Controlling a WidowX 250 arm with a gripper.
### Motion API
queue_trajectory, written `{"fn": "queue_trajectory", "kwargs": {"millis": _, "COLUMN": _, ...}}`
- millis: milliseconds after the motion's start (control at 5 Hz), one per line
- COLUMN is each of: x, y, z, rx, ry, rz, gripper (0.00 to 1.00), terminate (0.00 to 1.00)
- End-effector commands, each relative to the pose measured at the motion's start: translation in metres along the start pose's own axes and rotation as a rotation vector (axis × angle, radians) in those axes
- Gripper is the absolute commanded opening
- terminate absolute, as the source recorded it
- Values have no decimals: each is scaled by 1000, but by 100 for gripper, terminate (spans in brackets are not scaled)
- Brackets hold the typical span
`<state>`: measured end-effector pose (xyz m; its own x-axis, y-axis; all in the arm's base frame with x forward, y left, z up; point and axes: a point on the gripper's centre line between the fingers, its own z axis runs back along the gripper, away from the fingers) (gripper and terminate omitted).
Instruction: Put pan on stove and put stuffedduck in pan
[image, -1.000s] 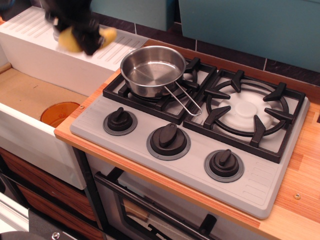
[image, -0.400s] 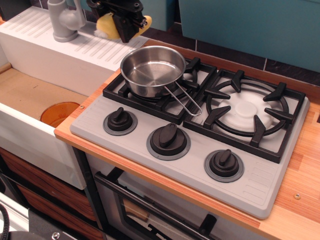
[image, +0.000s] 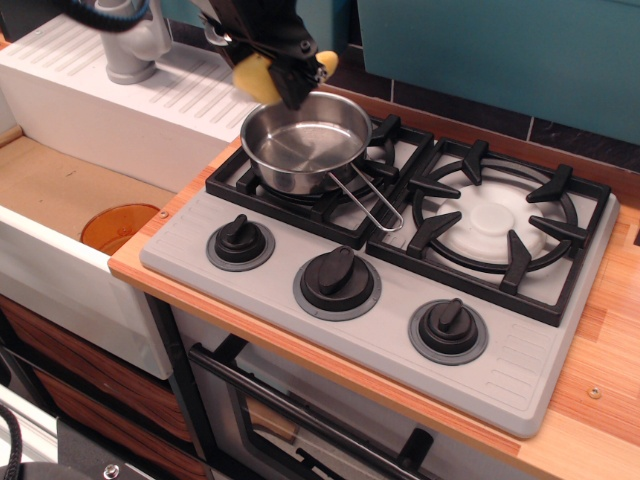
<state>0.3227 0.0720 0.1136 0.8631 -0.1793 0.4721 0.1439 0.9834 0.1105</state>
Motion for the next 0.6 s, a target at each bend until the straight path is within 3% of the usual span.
{"fn": "queue_trajectory", "kwargs": {"millis": 0, "x": 19, "y": 1, "z": 7, "rx": 27, "ry": -4, "rz": -22, "gripper": 100, "terminate": 0}}
{"fn": "queue_trajectory", "kwargs": {"millis": 200, "x": 28, "y": -9, "z": 17, "rx": 76, "ry": 52, "rz": -27, "gripper": 100, "terminate": 0}}
{"fn": "queue_trajectory", "kwargs": {"millis": 400, "x": 37, "y": -17, "z": 28, "rx": 88, "ry": 111, "rz": -14, "gripper": 100, "terminate": 0}}
